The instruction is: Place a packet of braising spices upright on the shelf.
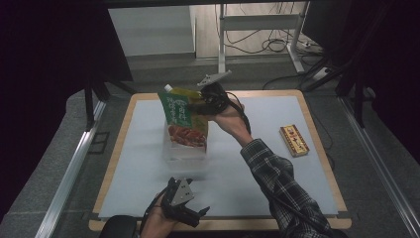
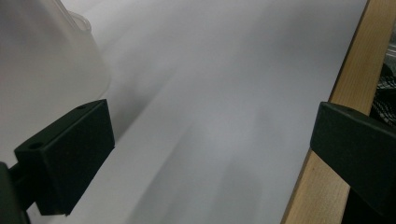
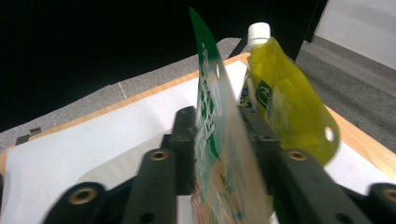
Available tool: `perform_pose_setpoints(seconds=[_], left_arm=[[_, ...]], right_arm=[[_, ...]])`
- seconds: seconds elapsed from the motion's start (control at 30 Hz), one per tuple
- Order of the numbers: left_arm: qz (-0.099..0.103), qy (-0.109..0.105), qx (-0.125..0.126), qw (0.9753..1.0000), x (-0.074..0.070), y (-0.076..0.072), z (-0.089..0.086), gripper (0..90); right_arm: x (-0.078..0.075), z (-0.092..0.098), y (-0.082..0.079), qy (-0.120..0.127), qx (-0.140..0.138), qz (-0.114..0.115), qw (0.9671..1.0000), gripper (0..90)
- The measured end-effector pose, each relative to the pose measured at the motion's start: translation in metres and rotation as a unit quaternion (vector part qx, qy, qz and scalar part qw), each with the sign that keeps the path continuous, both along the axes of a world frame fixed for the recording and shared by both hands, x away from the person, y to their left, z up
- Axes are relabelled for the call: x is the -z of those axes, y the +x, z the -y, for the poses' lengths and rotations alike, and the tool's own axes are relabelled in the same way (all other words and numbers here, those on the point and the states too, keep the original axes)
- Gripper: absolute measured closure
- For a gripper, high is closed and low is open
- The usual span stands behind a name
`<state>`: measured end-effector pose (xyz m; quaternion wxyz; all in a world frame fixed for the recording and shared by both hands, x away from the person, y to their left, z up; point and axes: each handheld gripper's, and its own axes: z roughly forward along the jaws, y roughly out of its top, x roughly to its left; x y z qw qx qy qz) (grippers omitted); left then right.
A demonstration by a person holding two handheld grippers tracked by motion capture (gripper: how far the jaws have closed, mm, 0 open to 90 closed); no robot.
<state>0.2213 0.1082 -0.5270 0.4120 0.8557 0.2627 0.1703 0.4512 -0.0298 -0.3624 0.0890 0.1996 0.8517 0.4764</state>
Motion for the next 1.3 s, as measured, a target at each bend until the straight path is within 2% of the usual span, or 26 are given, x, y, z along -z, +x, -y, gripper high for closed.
perform_pose_setpoints(seconds=[0.13,0.3,0.5,1.07,1.3], left_arm=[[0.0,0.0,0.0,1.0,0.0,0.0,0.001,0.0],[-0.001,0.003,0.001,1.0,0.001,0.0,0.001,0.0],[-0.002,0.002,0.002,1.0,0.001,0.0,0.002,0.0],[0.0,-0.002,-0.001,1.0,0.001,0.0,0.001,0.0],[0.001,-0.003,-0.003,1.0,0.001,0.0,0.001,0.0]], right_arm=[[-0.001,0.006,-0.004,-0.008,0.0,0.011,0.9999,57.2],[0.002,0.017,-0.007,-0.017,0.009,0.009,0.9998,45.3],[0.005,0.023,-0.01,-0.022,0.027,0.009,0.9994,38.1],[0.016,0.05,-0.021,-0.015,0.036,0.002,0.9992,25.2],[0.025,0.061,-0.028,-0.023,0.037,0.0,0.999,20.2]])
